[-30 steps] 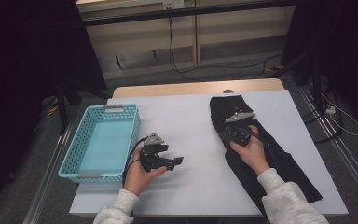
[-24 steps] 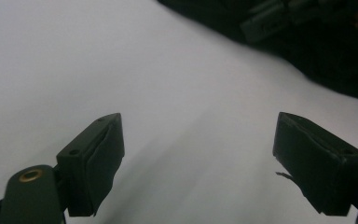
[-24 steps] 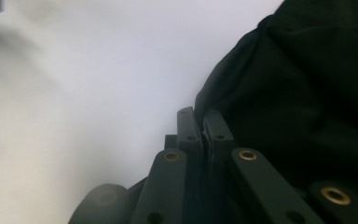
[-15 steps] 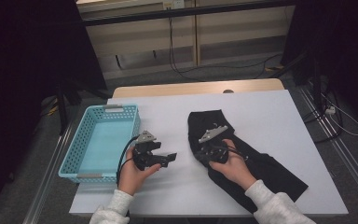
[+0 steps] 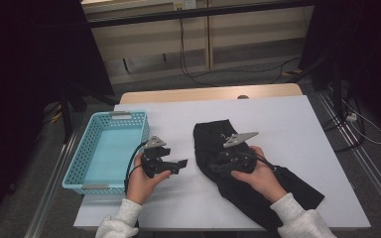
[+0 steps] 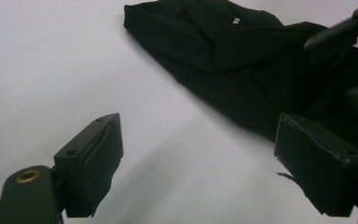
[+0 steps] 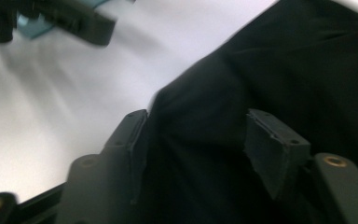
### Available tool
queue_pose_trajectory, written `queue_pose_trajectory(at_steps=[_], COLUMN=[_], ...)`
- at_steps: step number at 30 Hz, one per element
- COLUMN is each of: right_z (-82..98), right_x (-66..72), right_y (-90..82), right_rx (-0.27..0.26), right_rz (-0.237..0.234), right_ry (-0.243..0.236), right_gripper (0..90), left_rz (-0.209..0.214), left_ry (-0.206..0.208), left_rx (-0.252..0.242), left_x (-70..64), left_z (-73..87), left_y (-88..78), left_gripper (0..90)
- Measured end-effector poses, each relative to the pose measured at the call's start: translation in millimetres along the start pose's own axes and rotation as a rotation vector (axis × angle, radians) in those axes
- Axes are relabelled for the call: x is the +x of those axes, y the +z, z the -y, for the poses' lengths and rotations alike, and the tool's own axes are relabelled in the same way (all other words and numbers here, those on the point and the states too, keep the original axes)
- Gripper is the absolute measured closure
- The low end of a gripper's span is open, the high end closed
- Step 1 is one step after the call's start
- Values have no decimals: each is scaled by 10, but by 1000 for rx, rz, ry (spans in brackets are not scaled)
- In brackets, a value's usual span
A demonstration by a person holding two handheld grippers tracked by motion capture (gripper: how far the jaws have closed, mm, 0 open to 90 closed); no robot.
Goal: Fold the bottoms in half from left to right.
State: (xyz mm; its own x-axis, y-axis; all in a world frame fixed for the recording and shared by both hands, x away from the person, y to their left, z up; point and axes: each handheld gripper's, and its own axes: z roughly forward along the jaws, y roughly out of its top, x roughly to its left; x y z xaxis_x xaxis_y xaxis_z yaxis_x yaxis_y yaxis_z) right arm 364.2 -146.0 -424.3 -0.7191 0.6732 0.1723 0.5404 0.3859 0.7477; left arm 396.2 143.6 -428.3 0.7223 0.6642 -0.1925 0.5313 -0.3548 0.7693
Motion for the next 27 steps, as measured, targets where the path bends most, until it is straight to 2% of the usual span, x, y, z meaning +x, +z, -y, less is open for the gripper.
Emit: queue_pose_trajectory(at_steps=[2,7,9,12,15,22,27], right_z=[27,125,225,291,400,549,684], right_x=[-68,-208,-288,-327,-388,-420,-441], right_y=[-90,-235,-330,-398,-539,-712,-856], right_rx=[-22,-50,-55,-60,-68,-69,-68], right_rz=[26,45,84,112,150,198,234], right_ry=[20,45,73,85,111,137,156], right_gripper=[350,320,306,305,292,289,286], left_rz=[5,6,9,25,28,26,-2], left_ry=[-4,-17,-11,-24,-15,-5,-1], left_rx=[0,-3,1,6,16,43,69], left_x=[16,35,38,37,19,6,27], left_z=[-15,-46,-61,-89,-127,-167,-179], left_y=[18,67,100,159,257,440,575], left_gripper=[150,149,149,149,148,154,185])
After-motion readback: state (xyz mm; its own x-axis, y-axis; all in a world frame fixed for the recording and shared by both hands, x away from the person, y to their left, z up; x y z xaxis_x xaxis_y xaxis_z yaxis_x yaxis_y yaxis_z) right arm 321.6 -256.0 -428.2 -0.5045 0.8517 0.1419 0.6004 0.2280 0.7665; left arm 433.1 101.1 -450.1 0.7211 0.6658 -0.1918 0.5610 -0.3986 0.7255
